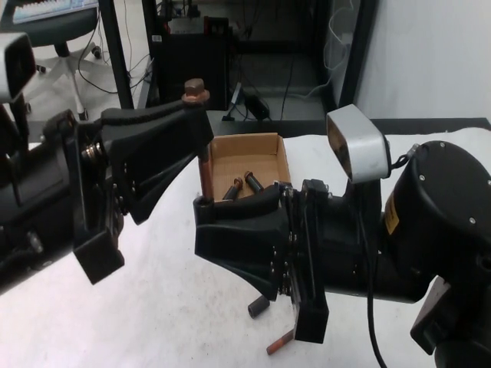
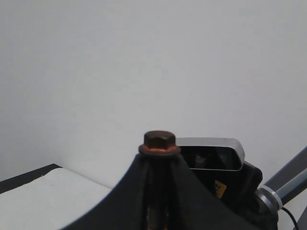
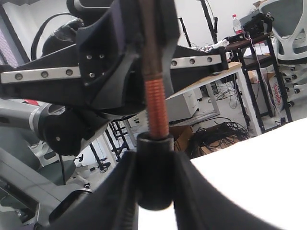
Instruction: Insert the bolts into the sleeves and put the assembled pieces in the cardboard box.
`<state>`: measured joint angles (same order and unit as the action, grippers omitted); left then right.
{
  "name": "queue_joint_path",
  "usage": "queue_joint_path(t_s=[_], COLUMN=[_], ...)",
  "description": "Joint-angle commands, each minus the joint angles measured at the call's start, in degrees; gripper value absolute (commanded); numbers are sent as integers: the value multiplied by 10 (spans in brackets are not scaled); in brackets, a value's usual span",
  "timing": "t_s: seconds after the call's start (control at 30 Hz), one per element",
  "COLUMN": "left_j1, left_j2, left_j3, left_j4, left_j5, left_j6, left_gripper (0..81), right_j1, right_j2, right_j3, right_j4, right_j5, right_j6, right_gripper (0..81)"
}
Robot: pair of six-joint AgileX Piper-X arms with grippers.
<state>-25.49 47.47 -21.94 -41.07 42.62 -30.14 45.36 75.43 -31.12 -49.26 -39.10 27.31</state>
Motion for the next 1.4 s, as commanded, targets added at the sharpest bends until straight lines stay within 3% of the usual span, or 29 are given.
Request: queue_joint_path(t_s=[0.0, 0.57, 0.67, 0.77, 0.83, 1.13, 1.37], left_j1=[-1, -1, -1, -1, -1, 3, 51], left_j2=[1, 1, 1, 1, 1, 1, 1], left_j3=[-1, -1, -3, -3, -3, -12, -16], left_j4=[7, 67, 67, 70, 70, 69, 77], left_j5=[17, 53, 98, 97, 95, 85, 96], left_j6=[14, 49, 49, 7, -15, -6, 4], left_gripper=[2, 22, 205, 509, 600, 563, 563], right_j1=[-9, -21, -21, -21, -21, -21, -21], right_j2=[-4, -4, -4, -4, -4, -4, -4], right_j3=[-7, -8, -8, -8, -8, -8, -8], right_j4=[-12, -12, -12, -12, -12, -11, -11], right_j5=[-4, -18, -18, -18, -20, -44, -54], right_j6=[-4, -3, -3, -3, -3, -3, 1], right_gripper=[8, 8, 8, 8, 8, 8, 8])
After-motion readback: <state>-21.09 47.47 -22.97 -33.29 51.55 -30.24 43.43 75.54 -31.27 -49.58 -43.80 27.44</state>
